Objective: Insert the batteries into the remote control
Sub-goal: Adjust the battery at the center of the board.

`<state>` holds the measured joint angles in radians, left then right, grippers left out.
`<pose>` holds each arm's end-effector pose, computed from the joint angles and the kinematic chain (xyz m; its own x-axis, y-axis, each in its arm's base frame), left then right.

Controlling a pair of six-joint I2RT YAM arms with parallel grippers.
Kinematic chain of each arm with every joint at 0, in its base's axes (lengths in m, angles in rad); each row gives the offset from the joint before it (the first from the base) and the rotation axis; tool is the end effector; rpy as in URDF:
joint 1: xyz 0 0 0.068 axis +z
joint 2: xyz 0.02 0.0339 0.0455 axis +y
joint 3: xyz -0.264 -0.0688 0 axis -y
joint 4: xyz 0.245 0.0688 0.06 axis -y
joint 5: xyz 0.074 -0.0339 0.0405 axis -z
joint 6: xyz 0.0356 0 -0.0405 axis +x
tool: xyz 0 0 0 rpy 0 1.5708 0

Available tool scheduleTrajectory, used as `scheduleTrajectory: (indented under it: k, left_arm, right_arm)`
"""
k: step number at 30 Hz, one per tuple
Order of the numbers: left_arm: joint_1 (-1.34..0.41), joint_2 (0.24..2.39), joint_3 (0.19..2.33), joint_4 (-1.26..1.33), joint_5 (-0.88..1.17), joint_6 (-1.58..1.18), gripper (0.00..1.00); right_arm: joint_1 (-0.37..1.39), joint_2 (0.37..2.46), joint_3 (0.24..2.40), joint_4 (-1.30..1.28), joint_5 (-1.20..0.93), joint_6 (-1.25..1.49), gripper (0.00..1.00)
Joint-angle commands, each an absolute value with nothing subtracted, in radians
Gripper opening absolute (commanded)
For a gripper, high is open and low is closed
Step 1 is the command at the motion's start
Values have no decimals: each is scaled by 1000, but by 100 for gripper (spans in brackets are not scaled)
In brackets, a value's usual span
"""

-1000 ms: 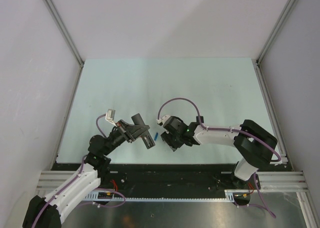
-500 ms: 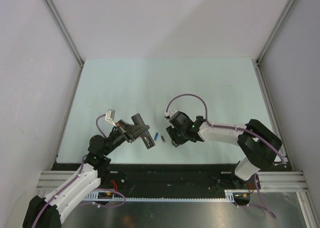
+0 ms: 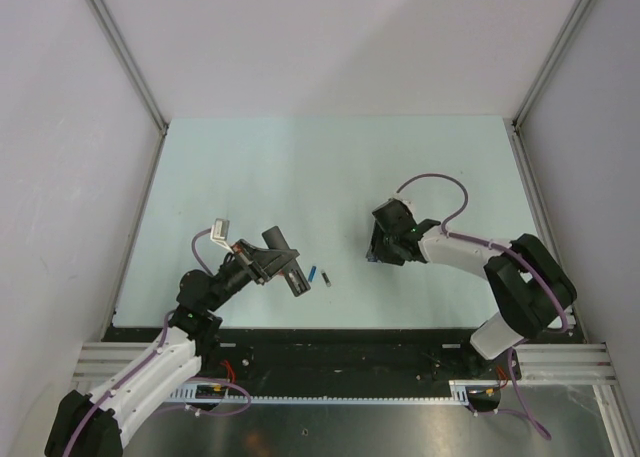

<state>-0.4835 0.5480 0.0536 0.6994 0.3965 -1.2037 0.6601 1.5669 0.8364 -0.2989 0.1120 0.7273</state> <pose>0.1206 -0.0788 0.2093 -0.6480 -0.6322 -0.4248 0.4423 0.1417 -0.8856 0.2377 0.1795 0.1650 -0.8806 0.1528 -0.4486 0.0289 0.9621 0.2711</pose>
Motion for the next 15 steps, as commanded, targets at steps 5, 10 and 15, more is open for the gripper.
scheduleTrajectory:
  k: [5, 10, 15]
  left_arm:
    - [-476, 541, 8, 738, 384, -1195, 0]
    - [-477, 537, 8, 738, 382, -1195, 0]
    - [-477, 537, 8, 738, 383, -1195, 0]
  right_arm:
    - [640, 1598, 874, -298, 241, 982, 36]
    - [635, 1629, 893, -325, 242, 986, 38]
    - [635, 1646, 896, -334, 227, 973, 50]
